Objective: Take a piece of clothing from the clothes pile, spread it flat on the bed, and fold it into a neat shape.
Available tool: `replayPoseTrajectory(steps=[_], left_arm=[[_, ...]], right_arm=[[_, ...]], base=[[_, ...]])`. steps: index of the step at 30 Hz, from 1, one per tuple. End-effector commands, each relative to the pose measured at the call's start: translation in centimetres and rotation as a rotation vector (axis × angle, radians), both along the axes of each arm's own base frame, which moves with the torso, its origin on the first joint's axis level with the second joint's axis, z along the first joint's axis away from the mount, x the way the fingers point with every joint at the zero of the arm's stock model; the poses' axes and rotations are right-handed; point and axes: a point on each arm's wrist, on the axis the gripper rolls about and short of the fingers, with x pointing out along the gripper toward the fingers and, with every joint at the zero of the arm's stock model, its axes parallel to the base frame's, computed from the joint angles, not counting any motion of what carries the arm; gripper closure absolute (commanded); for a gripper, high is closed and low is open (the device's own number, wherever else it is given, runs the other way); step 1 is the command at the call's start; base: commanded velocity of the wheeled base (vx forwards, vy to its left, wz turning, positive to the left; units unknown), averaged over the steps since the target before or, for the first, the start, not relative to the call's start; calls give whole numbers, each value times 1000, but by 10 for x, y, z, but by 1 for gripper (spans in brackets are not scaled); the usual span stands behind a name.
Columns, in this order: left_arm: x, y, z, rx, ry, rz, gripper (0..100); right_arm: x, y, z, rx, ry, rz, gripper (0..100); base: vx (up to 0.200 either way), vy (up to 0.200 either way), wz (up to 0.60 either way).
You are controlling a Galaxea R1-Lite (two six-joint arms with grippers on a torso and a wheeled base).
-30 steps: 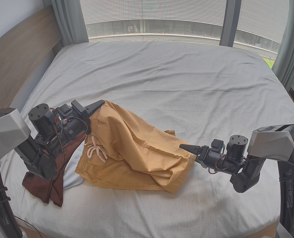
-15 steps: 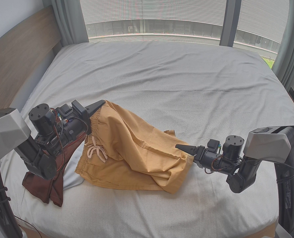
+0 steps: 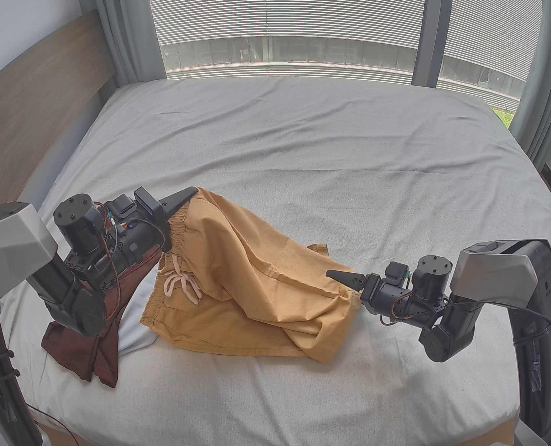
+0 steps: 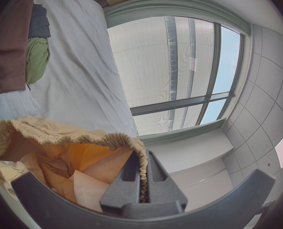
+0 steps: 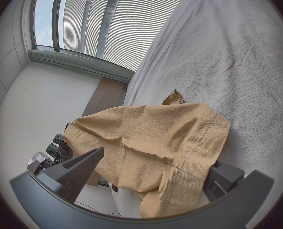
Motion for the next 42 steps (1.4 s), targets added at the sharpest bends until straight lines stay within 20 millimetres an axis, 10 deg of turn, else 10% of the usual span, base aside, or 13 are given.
replayPoseTrajectory(steps=[1, 2, 19, 31, 42], left_arm=[[0, 0, 0, -1, -1, 1, 100], [0, 0, 0, 0, -1, 0, 100], [-6, -3, 14, -9, -36, -8, 100], [-35, -7, 64, -40, -171, -40, 100], [-38, -10, 64, -31, -180, -44, 100]], right_arm=[[0, 0, -3, -2, 6, 1, 0], [0, 0, -4, -4, 9, 1, 100], [-17, -6, -7, -96, -28, 21, 100], [-41, -23, 77, -49, -173, 34, 100], [-48, -36, 103, -35, -233, 13, 100]], base=[[0, 0, 0], [0, 0, 0], [0, 0, 0], [0, 0, 0], [0, 0, 0]])
